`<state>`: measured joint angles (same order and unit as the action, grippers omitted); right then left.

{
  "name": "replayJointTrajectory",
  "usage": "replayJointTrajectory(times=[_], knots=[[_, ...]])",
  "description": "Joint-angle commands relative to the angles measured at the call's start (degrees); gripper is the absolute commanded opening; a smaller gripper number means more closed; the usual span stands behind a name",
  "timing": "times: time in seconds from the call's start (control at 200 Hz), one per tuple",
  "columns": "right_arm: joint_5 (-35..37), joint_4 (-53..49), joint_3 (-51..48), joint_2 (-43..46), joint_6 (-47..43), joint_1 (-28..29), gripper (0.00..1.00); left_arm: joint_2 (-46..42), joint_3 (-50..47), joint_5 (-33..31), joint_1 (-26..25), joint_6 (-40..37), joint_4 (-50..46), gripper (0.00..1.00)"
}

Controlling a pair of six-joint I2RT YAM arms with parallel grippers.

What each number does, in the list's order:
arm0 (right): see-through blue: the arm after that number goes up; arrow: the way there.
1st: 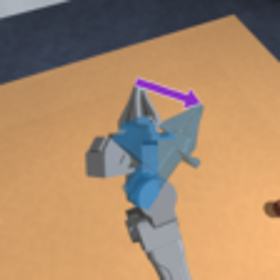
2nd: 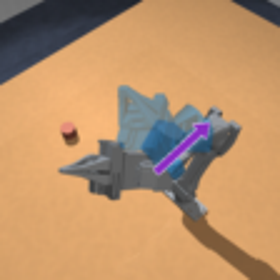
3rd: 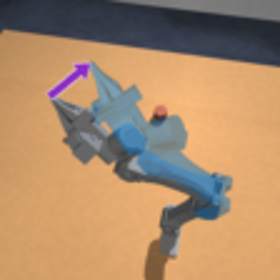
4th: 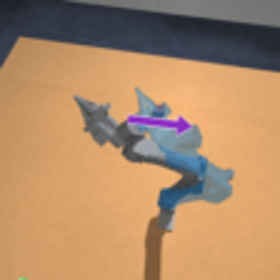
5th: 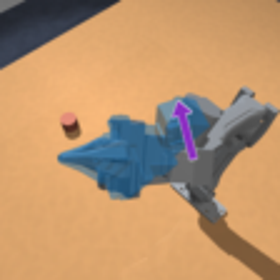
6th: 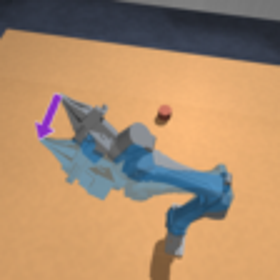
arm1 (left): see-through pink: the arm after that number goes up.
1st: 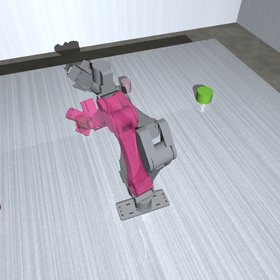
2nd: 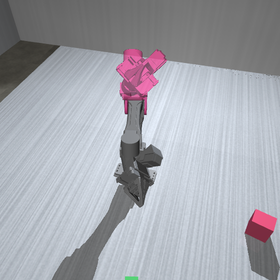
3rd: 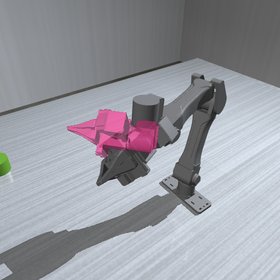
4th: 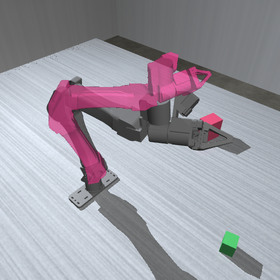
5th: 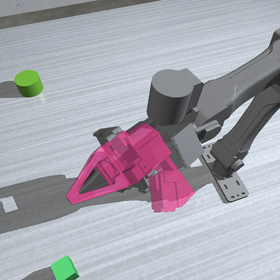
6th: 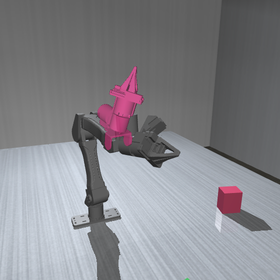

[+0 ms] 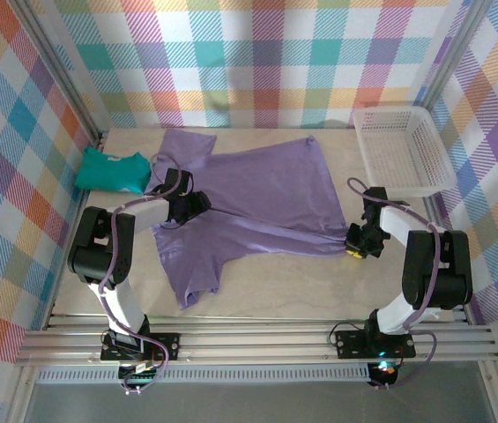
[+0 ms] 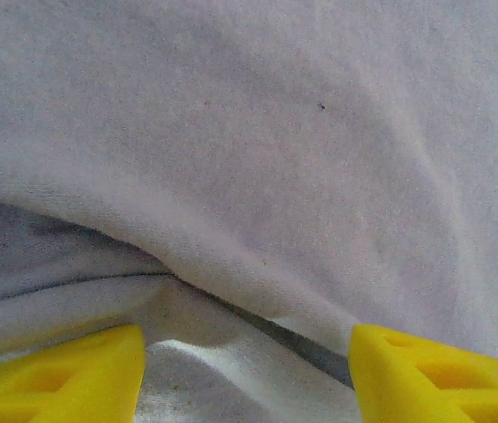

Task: Fold the inside-out t-shirt

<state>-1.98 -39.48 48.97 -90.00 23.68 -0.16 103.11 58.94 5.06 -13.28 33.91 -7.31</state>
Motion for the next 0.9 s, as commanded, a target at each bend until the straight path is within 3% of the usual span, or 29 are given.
replayJointTrajectory(times=[0.0, 0.18, 0.305, 0.5, 0.735, 0.895], knots=[[0.3, -0.6, 0.7, 2.7, -0.3, 0.3, 0.06, -1.8, -0.6, 0.7, 0.7, 0.9, -0.4, 0.63], [0.4, -1.5, 0.4, 5.3, -0.8, 0.3, 0.02, -7.7, -0.7, -0.6, 0.7, 0.5, -3.8, 0.65], [0.3, -1.9, 0.3, 7.1, -1.3, 0.3, 0.01, -17.9, -4.9, -4.4, 0.7, -1.0, -8.1, 0.72], [-1.3, -1.8, 0.2, 8.9, -2.2, 0.3, 0.01, -35.7, -17.4, -10.3, 0.7, -2.0, -25.0, 0.70], [-4.9, -0.4, -0.2, 10.5, -2.7, 0.4, 0.02, -50.6, -25.1, -6.0, -0.9, 8.5, -38.8, 0.59], [-6.3, 0.3, -1.0, 11.7, -2.7, 0.4, 0.02, -50.6, -27.6, -4.9, -5.9, 15.1, -42.1, 0.54]])
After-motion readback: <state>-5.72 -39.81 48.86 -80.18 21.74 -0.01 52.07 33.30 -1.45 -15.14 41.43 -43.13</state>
